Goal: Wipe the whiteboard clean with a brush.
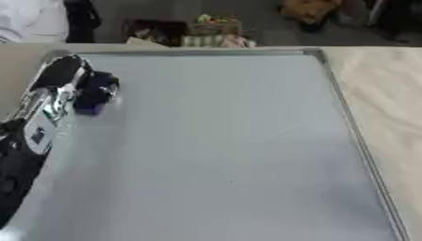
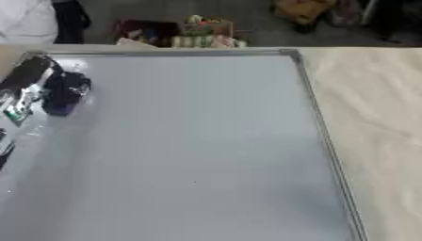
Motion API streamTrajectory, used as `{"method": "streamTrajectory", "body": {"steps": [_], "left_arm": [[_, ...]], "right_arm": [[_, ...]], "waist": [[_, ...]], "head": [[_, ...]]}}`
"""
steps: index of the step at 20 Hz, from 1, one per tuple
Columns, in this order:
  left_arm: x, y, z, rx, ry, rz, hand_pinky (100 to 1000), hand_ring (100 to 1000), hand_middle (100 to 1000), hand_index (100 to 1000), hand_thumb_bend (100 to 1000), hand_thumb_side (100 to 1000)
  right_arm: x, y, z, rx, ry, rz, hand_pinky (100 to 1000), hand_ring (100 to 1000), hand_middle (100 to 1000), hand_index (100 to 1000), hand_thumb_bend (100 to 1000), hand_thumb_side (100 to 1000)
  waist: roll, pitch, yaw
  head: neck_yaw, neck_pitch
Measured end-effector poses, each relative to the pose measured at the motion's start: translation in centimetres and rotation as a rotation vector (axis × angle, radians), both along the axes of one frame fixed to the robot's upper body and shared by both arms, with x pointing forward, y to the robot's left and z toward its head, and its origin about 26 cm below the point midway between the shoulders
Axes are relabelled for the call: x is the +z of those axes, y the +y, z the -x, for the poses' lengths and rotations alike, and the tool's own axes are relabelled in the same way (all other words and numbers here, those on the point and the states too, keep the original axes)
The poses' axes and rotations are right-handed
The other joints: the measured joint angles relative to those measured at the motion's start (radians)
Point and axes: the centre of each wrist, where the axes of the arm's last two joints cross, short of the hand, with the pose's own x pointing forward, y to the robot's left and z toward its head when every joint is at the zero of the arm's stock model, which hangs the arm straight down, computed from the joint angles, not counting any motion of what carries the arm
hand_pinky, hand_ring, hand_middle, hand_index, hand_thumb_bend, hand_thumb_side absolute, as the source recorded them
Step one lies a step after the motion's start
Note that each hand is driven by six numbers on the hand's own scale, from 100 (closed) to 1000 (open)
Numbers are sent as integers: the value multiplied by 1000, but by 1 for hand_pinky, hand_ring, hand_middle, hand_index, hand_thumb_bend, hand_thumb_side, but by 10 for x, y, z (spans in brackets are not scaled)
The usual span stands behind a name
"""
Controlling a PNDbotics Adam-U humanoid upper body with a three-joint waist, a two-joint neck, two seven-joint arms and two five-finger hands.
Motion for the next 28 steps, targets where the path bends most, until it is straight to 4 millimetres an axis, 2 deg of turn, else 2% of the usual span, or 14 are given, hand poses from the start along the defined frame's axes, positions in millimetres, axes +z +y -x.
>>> {"method": "streamTrajectory", "body": {"steps": [2, 3, 13, 20, 28], "left_arm": [[-1, 6, 1, 18, 1, 4, 532, 522, 298, 535, 145, 545], [-1, 9, 1, 26, 0, 6, 532, 522, 298, 535, 173, 546], [-3, 33, 5, 96, 2, 36, 537, 518, 293, 535, 167, 547], [-5, 39, 5, 114, 5, 42, 537, 516, 291, 535, 167, 552], [-5, 38, 5, 103, 16, 39, 539, 515, 289, 537, 162, 561]], "right_arm": [[0, -1, 0, -2, 0, -1, 870, 814, 580, 861, 100, 1000], [0, -1, 0, -3, 0, -1, 870, 814, 580, 861, 100, 1000], [0, -1, 0, -5, -2, -2, 869, 813, 581, 861, 100, 1000], [0, -1, 0, -6, -4, -3, 869, 812, 581, 861, 100, 1000], [0, -1, 0, -6, -4, -4, 869, 812, 581, 861, 100, 1000]], "waist": [[-1, -1, 2], [-1, -1, 2], [-4, -2, 7], [-8, -6, 8], [-9, -9, 6]], "head": [[-3, 0], [-3, 0], [-12, 8], [-19, 10], [-30, 53]]}}
